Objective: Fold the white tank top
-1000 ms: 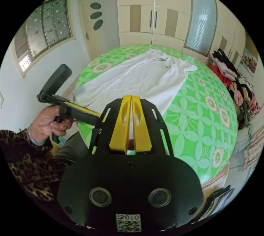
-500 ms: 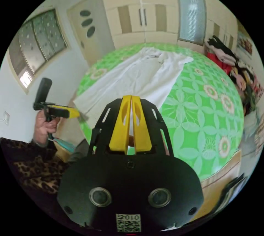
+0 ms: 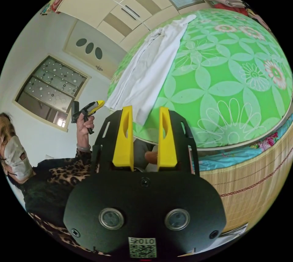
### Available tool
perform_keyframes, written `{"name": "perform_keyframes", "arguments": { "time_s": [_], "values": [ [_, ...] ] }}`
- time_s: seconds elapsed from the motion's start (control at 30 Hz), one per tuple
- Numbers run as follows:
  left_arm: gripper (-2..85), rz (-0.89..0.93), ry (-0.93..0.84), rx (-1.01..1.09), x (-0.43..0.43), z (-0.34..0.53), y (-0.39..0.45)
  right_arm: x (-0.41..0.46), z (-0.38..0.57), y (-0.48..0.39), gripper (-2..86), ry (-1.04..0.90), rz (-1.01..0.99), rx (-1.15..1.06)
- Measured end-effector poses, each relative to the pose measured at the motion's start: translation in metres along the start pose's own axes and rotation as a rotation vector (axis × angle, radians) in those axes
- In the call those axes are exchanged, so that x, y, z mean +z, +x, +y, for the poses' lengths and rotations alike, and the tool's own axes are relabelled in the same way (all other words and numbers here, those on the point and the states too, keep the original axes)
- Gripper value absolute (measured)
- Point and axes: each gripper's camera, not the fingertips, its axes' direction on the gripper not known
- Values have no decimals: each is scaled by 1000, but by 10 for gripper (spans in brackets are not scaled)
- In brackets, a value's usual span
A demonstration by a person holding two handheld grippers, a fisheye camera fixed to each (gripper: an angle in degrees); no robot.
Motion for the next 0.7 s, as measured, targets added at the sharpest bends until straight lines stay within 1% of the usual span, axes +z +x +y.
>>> {"name": "perform_keyframes", "arguments": {
  "time_s": [0.1, 0.2, 0.33, 0.4, 0.5, 0.7],
  "values": [
    [52, 25, -45, -4, 8, -6, -3, 11, -2, 6, 124, -15, -11, -16],
    [76, 71, -51, -24, 5, -12, -14, 16, -2, 20, 125, -33, -82, -2],
    [107, 186, -131, -31, 8, -24, -28, 28, -6, 40, 128, -38, -175, 34],
    [111, 186, -134, -49, 8, -26, -32, 34, -9, 43, 131, -47, -174, 35],
    [114, 241, -153, -81, 9, -24, -38, 44, -12, 44, 137, -69, -158, 26],
    [103, 283, -203, -99, 19, -22, -44, 63, -14, 57, 134, -104, -236, 24]
  ]
}}
